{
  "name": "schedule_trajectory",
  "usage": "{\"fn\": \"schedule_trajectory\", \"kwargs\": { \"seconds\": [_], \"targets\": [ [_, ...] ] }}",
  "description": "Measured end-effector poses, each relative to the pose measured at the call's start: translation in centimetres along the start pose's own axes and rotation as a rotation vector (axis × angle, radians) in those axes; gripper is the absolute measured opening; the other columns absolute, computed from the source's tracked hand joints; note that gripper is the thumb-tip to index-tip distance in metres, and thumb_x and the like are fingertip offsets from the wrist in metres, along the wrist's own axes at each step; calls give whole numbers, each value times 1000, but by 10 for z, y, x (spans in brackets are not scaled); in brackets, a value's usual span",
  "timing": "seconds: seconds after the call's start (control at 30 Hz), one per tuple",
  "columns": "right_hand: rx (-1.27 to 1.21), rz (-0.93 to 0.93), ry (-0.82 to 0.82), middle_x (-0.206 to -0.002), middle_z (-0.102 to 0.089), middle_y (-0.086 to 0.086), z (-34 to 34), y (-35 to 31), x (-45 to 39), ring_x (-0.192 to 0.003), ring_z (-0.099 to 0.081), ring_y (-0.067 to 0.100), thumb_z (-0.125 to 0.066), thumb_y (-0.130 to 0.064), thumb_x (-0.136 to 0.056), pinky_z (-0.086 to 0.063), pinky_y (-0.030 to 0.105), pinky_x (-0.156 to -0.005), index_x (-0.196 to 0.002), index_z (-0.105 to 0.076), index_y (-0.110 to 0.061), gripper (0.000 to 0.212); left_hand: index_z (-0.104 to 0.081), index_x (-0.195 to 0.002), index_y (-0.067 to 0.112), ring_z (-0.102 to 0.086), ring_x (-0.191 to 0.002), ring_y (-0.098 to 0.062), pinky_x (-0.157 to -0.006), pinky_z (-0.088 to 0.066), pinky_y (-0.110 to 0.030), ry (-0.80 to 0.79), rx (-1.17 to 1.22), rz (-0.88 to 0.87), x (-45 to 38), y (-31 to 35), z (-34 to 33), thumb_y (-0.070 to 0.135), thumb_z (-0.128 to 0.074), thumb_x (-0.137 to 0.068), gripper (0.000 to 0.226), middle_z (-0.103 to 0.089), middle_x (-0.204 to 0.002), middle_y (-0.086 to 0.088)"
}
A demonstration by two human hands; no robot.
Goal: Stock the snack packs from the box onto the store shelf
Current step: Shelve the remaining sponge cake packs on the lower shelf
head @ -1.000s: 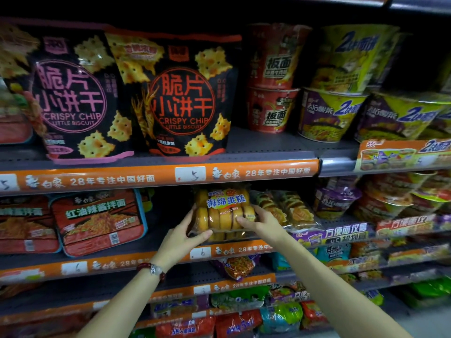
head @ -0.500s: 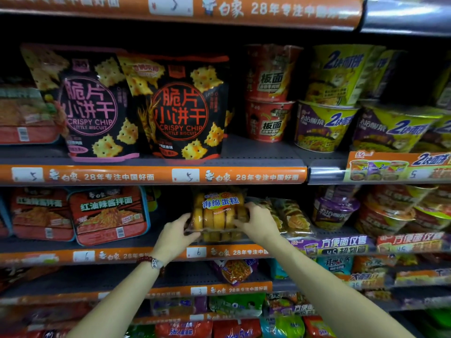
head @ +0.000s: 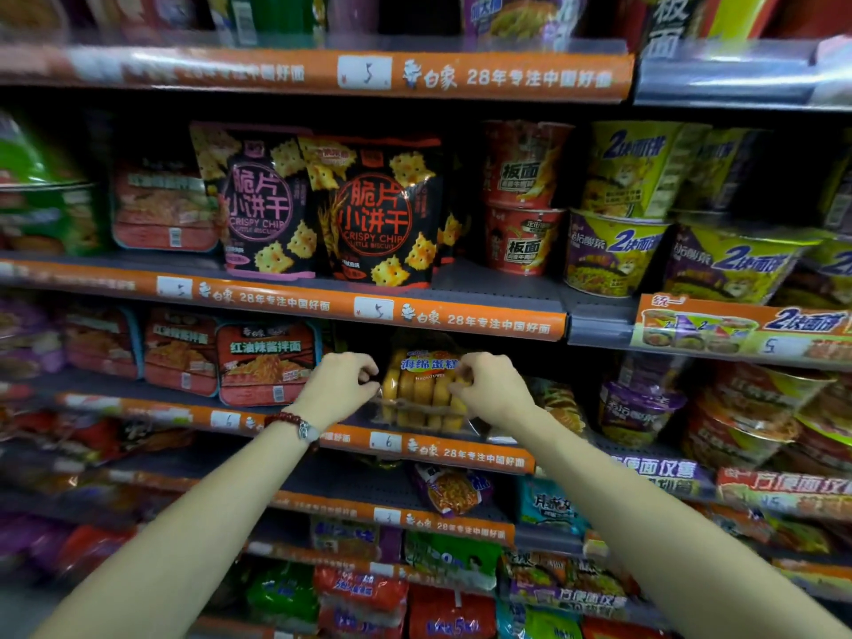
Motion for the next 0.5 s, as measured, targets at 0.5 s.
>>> {"fn": "schedule_trajectory", "kwargs": {
  "seconds": [0.5],
  "targets": [
    [-220,125,276,-124,-58,9,77,-69,-47,-115,-56,26,-70,-39,-84,-49,38,-90,-128,-50,-11,56,-65,-108,10,-65,-92,-25,-79,-55,-38,268,-155,41,-20,-38,163,28,-72,-81,33,-69,-102,-10]
  ]
}}
Point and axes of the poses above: each hand's wrist, its own x-axis away from the middle knuckle, its own z-axis out of the back of the hand, y = z × x, the point moved 6 cm from there along -x, towards the middle knuckle
